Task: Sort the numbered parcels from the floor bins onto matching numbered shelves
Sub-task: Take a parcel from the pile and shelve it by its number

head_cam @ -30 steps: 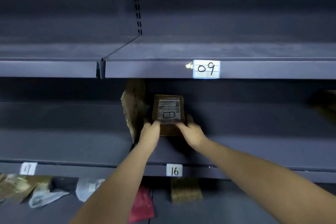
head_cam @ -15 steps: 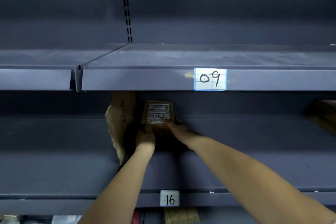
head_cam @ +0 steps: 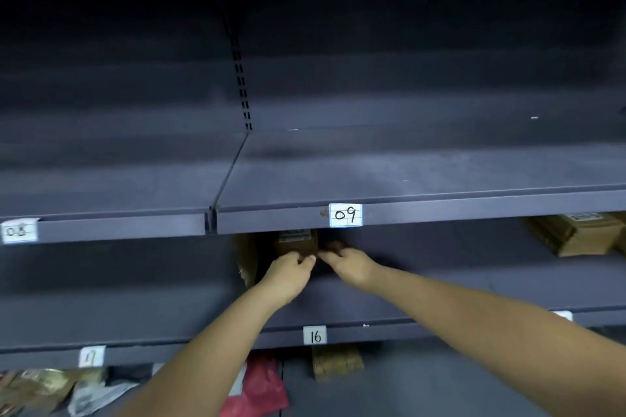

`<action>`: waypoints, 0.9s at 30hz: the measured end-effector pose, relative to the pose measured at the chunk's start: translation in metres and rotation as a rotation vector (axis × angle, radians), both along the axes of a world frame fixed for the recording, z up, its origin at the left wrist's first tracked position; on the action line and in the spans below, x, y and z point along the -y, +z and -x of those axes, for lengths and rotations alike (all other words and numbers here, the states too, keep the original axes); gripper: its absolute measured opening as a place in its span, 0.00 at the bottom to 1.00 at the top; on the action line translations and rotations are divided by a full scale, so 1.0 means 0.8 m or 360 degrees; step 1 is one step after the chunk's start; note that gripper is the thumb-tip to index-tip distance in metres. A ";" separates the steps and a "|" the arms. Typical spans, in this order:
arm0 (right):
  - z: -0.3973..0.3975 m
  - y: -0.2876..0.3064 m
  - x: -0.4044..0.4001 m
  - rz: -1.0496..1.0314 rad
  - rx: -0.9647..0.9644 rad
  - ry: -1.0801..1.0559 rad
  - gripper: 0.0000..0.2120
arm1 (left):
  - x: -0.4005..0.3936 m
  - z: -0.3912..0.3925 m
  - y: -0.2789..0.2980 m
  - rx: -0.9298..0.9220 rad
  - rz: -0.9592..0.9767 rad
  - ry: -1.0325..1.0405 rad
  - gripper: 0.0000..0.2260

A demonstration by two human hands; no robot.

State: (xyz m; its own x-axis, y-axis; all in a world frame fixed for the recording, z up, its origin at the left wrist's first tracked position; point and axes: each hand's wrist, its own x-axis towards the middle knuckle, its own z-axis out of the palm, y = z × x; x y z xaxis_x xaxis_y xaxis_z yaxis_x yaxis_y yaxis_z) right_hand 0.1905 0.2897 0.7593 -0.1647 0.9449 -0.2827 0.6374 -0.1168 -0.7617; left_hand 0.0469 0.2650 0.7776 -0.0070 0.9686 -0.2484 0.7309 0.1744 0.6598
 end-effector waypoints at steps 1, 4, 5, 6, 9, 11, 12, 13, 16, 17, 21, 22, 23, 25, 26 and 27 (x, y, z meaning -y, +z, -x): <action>-0.006 0.014 0.021 0.0010 0.0001 0.0012 0.21 | 0.016 -0.002 0.016 -0.0029 0.0029 -0.0089 0.18; -0.020 0.071 0.079 -0.0006 -0.0010 0.0128 0.14 | 0.057 -0.009 0.077 -0.0144 0.0134 -0.0333 0.16; -0.025 0.091 0.097 -0.0014 -0.0016 0.0146 0.13 | 0.070 -0.011 0.099 -0.0174 0.0153 -0.0402 0.16; -0.032 0.114 0.115 -0.0043 -0.0023 0.0157 0.12 | 0.082 -0.014 0.122 -0.0192 0.0133 -0.0463 0.14; -0.055 0.197 0.167 -0.0210 0.0014 0.0139 0.10 | 0.113 -0.027 0.205 -0.0160 -0.0053 -0.0589 0.12; -0.072 0.248 0.195 -0.0325 0.0070 0.0117 0.07 | 0.131 -0.044 0.257 -0.0156 -0.0235 -0.0695 0.11; -0.083 0.271 0.207 -0.0408 0.0124 0.0101 0.06 | 0.138 -0.055 0.280 -0.0156 -0.0333 -0.0756 0.10; -0.094 0.292 0.218 -0.0496 0.0182 0.0077 0.06 | 0.145 -0.066 0.300 -0.0148 -0.0416 -0.0811 0.10; -0.131 0.342 0.251 -0.0677 0.0266 -0.0023 0.04 | 0.162 -0.099 0.347 -0.0115 -0.0581 -0.0977 0.08; -0.143 0.356 0.263 -0.0719 0.0286 -0.0059 0.05 | 0.167 -0.111 0.360 -0.0114 -0.0625 -0.1043 0.08; -0.197 0.398 0.311 -0.0805 0.0402 -0.0202 0.03 | 0.184 -0.170 0.397 -0.0114 -0.0766 -0.1306 0.08; -0.212 0.404 0.322 -0.0820 0.0425 -0.0236 0.04 | 0.188 -0.189 0.403 -0.0102 -0.0794 -0.1348 0.08; -0.227 0.409 0.332 -0.0827 0.0444 -0.0272 0.04 | 0.193 -0.208 0.408 -0.0096 -0.0821 -0.1379 0.08; -0.261 0.415 0.352 -0.0818 0.0482 -0.0374 0.07 | 0.202 -0.251 0.414 -0.0098 -0.0866 -0.1430 0.09; -0.280 0.417 0.361 -0.0816 0.0513 -0.0434 0.09 | 0.208 -0.274 0.416 -0.0110 -0.0880 -0.1457 0.10; -0.299 0.418 0.371 -0.0819 0.0556 -0.0488 0.10 | 0.214 -0.296 0.417 -0.0137 -0.0888 -0.1488 0.11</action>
